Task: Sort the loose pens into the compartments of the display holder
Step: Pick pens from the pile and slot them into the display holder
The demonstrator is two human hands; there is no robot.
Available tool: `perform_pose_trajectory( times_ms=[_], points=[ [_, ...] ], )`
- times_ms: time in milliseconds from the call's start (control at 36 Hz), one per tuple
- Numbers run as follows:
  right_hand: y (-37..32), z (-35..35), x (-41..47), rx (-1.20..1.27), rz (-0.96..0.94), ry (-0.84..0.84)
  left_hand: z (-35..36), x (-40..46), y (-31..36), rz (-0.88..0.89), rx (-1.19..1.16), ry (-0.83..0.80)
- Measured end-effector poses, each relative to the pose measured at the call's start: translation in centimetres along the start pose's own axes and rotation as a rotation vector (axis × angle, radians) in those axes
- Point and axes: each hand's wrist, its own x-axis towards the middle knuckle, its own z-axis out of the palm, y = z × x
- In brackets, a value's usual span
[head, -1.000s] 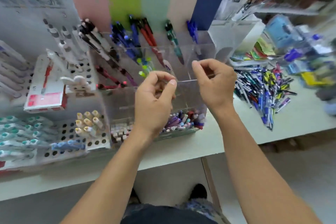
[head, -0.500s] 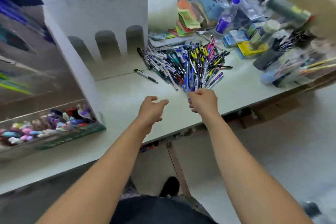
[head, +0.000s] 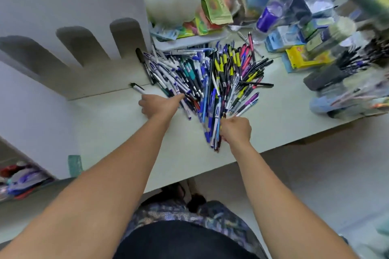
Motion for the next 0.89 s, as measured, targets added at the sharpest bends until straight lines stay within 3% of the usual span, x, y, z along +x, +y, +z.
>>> perform_pose_trajectory(
  times_ms=[222, 583, 889],
  points=[
    [-1.7, -0.1, 1.8, -0.100, -0.206, -0.126, 3.8, -1.0, 2.5, -0.006, 0.182, 0.056],
    [-3.9, 0.2, 6.1, -0.270, -0.450, -0.414, 3.5, 0.9, 2.9, -0.018, 0.230, 0.149],
    [-3.8, 1.1, 4.9, -0.254, -0.597, -0.402, 2.2, -1.2, 0.1, -0.011, 0.228, 0.020]
  ],
)
